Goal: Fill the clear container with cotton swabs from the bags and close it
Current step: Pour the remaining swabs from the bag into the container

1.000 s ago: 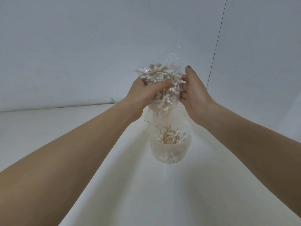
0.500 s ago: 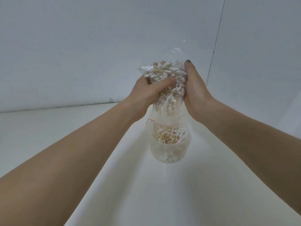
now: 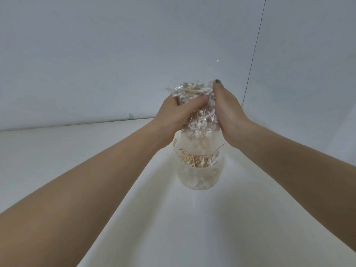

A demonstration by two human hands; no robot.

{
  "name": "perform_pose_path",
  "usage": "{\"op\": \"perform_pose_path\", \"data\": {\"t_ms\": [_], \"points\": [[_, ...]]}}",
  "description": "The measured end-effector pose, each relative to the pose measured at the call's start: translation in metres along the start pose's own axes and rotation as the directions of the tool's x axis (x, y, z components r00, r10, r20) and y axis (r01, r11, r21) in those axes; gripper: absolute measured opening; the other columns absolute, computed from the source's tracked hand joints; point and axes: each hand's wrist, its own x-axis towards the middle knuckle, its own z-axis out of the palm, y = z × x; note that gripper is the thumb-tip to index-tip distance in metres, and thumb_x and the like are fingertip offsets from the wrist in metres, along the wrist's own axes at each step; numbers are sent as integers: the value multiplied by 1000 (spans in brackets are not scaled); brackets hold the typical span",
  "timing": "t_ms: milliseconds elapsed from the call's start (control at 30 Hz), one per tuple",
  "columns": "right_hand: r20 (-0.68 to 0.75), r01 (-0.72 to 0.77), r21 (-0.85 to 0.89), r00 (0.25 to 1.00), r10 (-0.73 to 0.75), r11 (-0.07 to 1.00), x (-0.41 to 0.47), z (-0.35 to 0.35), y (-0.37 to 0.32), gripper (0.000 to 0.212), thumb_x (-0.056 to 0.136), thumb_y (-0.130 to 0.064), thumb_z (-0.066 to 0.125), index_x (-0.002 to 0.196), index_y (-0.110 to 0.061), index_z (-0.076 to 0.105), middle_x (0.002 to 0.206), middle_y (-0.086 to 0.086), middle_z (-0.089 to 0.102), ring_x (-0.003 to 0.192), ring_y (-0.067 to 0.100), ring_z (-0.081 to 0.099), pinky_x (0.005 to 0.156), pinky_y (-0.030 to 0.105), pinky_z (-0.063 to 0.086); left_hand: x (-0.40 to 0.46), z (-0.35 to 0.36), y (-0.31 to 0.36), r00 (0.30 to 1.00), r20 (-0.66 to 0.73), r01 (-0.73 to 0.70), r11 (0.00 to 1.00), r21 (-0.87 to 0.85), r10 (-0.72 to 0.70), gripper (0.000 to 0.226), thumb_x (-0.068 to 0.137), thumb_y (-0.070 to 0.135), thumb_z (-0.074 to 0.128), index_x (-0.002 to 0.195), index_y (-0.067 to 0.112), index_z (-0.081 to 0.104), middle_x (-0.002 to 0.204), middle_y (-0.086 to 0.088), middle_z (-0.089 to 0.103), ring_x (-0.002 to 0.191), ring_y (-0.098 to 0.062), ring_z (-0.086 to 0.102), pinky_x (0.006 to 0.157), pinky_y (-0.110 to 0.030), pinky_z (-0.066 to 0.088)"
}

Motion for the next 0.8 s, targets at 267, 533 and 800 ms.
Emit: {"op": "perform_pose_path", "data": {"t_ms": [267, 533, 800], "points": [[-107, 121, -35, 987, -124, 992, -5, -1, -4, 42, 105, -44, 39, 106, -6, 58, 87, -5, 50, 70, 7, 44, 67, 25, 38, 1, -4, 2, 998, 37, -56, 998, -19, 57, 29, 94, 24, 74, 121, 13, 73, 113, 3, 78, 102, -7, 74, 78, -20, 56], [-114, 60, 26, 992, -56, 998, -1, 3, -1, 33, 103, -39, 40, 99, -12, 58, 89, 4, 52, 65, 11, 44, 59, 24, 36, 2, -8, -4, 995, 64, -76, 997, -30, 77, 30, 89, 5, 74, 118, -2, 71, 117, -18, 75, 109, -32, 73, 104, -43, 54], [-85, 130, -38, 988, -133, 991, 0, 2, -2, 34, 99, -48, 49, 99, -15, 56, 78, -8, 52, 64, 5, 49, 66, 21, 42, -2, -6, 4, 994, 93, -41, 993, -109, 51, 17, 95, 9, 69, 109, 1, 73, 103, -3, 79, 96, -13, 76, 81, -20, 56]]}}
